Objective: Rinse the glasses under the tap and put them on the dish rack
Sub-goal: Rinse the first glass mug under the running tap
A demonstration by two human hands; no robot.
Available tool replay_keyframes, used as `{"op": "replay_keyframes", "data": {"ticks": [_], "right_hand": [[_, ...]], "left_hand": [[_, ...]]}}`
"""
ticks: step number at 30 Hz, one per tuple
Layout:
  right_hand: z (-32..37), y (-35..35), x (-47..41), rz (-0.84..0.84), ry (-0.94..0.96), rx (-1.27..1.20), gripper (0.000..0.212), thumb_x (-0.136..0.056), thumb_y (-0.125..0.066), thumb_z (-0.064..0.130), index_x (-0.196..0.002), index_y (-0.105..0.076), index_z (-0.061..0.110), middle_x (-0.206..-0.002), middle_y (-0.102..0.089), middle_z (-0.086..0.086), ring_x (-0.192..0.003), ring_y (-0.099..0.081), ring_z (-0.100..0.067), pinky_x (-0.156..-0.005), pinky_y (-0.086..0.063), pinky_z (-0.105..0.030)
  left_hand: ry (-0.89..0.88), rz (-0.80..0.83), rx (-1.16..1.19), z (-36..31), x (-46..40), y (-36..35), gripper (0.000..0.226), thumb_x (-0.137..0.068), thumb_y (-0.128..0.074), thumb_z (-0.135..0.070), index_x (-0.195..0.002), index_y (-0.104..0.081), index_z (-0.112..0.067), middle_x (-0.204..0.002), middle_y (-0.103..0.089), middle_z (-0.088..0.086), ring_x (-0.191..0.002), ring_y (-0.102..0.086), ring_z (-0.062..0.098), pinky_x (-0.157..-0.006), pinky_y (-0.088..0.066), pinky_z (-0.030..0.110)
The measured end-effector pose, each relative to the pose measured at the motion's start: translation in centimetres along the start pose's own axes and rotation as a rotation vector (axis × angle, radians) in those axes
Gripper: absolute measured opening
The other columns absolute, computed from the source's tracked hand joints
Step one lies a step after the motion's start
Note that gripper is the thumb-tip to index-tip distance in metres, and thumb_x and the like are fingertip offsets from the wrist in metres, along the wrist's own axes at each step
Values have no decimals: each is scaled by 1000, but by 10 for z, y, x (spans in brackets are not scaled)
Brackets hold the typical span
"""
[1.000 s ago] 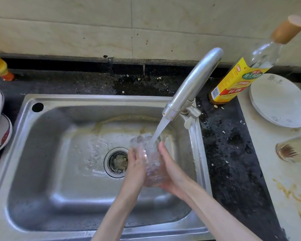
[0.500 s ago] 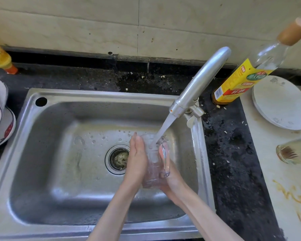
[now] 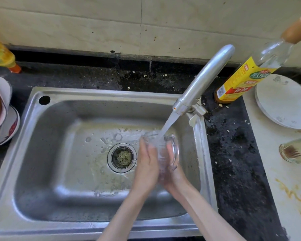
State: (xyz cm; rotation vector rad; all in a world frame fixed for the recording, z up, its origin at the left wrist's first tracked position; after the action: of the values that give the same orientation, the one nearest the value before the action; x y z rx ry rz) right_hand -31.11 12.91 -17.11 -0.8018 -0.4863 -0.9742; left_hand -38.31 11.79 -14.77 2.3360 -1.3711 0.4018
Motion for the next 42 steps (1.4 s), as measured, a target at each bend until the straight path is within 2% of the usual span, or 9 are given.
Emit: {"op": "replay_keyframes", "data": {"ticks": [6,10,17,20,23,27,33,38,42], "right_hand": [[-4,-1,13,54,-34,1,52,-68,-67,62,-100,-71,21,-98,-71,-8,-84,-67,-23,-78,-52,-39],[1,-1,9,6,-21,115,34,-90,-45,51,-108,-66,31,-107,-71,5,-102,-65,-12,-96,-47,-37],[17,11,15,-74,96,39,59,-71,-47,69,-100,-69,23,-85,-69,3,-79,-63,-15,-75,-46,-33],[25,18,18,-285,258,134,64,-63,-53,76,-98,-71,25,-94,-74,2,-95,-67,-20,-84,-50,-36],[29,29,17,-354,239,-13,49,-70,-50,60,-95,-68,22,-82,-74,0,-72,-69,-13,-53,-48,-22],[32,37,14,-351,199,-33,63,-68,-52,61,-109,-65,15,-103,-72,-12,-84,-66,-17,-47,-43,-14],[19,34,21,-247,155,-82,52,-77,-49,52,-103,-66,11,-77,-73,-6,-62,-68,-11,-47,-48,-20],[29,41,18,-400,200,-15,53,-75,-47,58,-96,-68,14,-75,-72,-3,-65,-67,-14,-52,-48,-22],[41,34,28,-521,356,383,40,-88,-42,52,-106,-61,21,-109,-67,1,-97,-62,-11,-87,-48,-29]], "left_hand": [[203,64,245,33,-31,5,91,-71,-25,-87,-121,-58,-19,-128,-58,10,-119,-54,24,-105,-38,50],[223,11,241,48,-35,9,96,-70,-23,-90,-128,-52,-19,-137,-51,9,-127,-47,26,-107,-35,49],[-103,-225,19,-28,-11,35,34,-98,-24,-43,-105,-45,-18,-85,-50,-13,-80,-49,5,-67,-36,13],[-146,-218,-46,-29,-8,26,56,-93,-21,-50,-134,-36,-16,-125,-51,-3,-118,-46,15,-93,-35,22],[-167,-94,-63,-25,2,12,69,-87,-20,-54,-148,-13,-23,-153,-23,-6,-139,-23,7,-107,-18,17],[-218,-17,25,-17,13,4,69,-89,-21,-65,-146,-19,-27,-150,-28,-11,-136,-27,1,-111,-21,19],[115,96,281,16,-33,7,90,-64,-26,-93,-122,-57,-31,-126,-59,8,-120,-52,31,-103,-36,57],[25,96,125,12,9,1,93,-75,-21,-83,-138,-39,-17,-143,-43,5,-135,-36,17,-114,-24,43],[-92,-16,216,1,9,14,47,-96,-27,-50,-127,-45,-20,-122,-55,-12,-118,-45,-9,-101,-32,10]]}}
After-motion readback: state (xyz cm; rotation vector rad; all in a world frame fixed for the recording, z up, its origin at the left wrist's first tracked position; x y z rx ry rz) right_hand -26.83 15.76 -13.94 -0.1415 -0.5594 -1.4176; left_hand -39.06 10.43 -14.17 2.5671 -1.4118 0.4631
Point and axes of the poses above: each hand's wrist, its own x-axis away from the middle knuckle, its own y-axis out of the back of the hand, z = x × y, the point moved 8 cm from there along -x, towards the middle knuckle
